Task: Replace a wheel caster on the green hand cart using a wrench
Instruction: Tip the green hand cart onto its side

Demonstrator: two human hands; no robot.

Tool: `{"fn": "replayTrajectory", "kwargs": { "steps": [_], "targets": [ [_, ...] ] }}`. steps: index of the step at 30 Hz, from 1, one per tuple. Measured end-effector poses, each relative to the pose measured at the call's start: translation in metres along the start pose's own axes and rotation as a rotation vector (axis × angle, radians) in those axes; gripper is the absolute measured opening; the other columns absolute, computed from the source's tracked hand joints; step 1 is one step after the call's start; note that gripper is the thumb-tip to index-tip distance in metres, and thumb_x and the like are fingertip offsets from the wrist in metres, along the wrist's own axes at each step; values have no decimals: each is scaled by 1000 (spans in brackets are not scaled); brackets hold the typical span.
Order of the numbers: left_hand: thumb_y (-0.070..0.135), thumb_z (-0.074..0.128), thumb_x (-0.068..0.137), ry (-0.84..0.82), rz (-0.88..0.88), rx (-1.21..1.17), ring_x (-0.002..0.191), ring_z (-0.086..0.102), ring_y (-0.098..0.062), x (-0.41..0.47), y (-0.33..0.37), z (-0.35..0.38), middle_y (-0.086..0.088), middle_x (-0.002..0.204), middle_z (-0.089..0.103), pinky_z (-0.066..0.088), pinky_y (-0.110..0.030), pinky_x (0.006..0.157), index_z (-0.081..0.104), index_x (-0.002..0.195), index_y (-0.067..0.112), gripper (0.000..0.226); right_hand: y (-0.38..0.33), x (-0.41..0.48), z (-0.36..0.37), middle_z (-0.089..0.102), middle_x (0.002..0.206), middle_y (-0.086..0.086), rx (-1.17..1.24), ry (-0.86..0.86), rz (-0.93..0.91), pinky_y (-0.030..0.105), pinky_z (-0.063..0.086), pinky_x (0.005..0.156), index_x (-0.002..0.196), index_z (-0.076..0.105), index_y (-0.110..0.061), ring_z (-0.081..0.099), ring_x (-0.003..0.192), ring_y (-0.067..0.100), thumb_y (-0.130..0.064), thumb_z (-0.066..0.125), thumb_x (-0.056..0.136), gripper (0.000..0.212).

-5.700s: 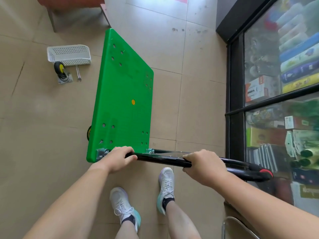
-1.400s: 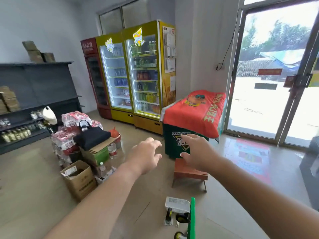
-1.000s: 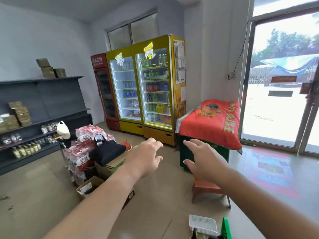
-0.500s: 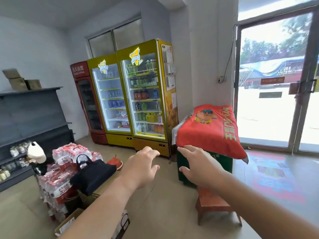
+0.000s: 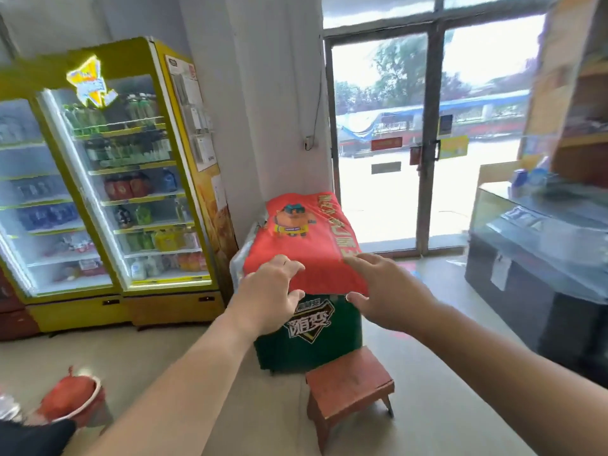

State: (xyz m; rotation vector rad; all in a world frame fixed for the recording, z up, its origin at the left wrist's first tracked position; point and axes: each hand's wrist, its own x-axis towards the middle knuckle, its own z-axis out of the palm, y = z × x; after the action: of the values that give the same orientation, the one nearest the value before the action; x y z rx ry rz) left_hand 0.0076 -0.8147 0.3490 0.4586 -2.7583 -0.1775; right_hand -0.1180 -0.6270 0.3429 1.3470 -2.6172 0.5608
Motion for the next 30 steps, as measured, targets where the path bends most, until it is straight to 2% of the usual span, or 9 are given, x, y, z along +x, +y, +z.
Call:
{"fn": "replayTrajectory", "kwargs": {
  "steps": [3,8,12,16,18,21,22,27,30],
  "targets": [
    [38,64,99,-44,179,-11,134,52,-18,64,-13,29,9,147,50,45,-42,113,49,147,30,51,24,19,13,51,147,-5,-81,52,151,38,47,106,152,35,-29,55,128,23,-40,63,93,67],
    [39,63,100,-166,477,-71,126,58,-22,152,-18,76,10,151,45,49,-41,107,50,147,31,49,46,33,38,42,155,1,-140,124,501,35,36,115,154,34,-24,44,139,24,-39,63,95,68],
    [39,64,99,-278,681,-155,123,59,-21,198,-1,106,8,149,46,48,-41,105,52,146,30,49,48,26,52,39,157,5,-142,113,742,41,34,117,155,34,-22,39,143,24,-41,64,93,71],
    [38,65,98,-305,871,-257,122,59,-23,222,32,136,6,146,49,50,-43,103,53,143,30,47,52,12,51,37,158,3,-182,131,923,39,31,119,156,32,-22,36,145,22,-37,63,94,71],
    [37,65,98,-336,927,-317,125,56,-22,229,49,153,7,143,49,49,-42,103,53,142,30,46,59,6,52,39,157,3,-199,135,993,37,31,118,156,33,-22,37,144,22,-37,63,95,69],
    [34,64,99,-397,1007,-340,126,53,-21,241,75,177,7,141,48,41,-29,99,52,145,28,47,75,-1,51,38,158,2,-197,147,1074,37,32,118,156,32,-23,35,145,22,-37,62,95,69],
    [34,64,99,-405,1032,-333,125,54,-21,245,83,184,7,140,49,40,-28,98,52,145,27,48,83,-3,51,38,158,2,-197,158,1094,37,32,118,156,33,-23,35,145,22,-37,62,95,69],
    [36,64,99,-382,1085,-313,124,55,-21,282,128,198,9,137,50,48,-42,102,52,143,30,46,126,-4,42,37,158,1,-197,210,1147,38,33,118,155,33,-23,34,146,21,-36,62,95,68],
    [37,62,99,-355,1093,-322,122,57,-22,301,156,202,8,139,51,50,-44,100,52,143,30,46,151,-2,34,37,159,0,-189,241,1160,40,35,117,156,33,-23,34,146,20,-38,61,95,68]
  ]
}}
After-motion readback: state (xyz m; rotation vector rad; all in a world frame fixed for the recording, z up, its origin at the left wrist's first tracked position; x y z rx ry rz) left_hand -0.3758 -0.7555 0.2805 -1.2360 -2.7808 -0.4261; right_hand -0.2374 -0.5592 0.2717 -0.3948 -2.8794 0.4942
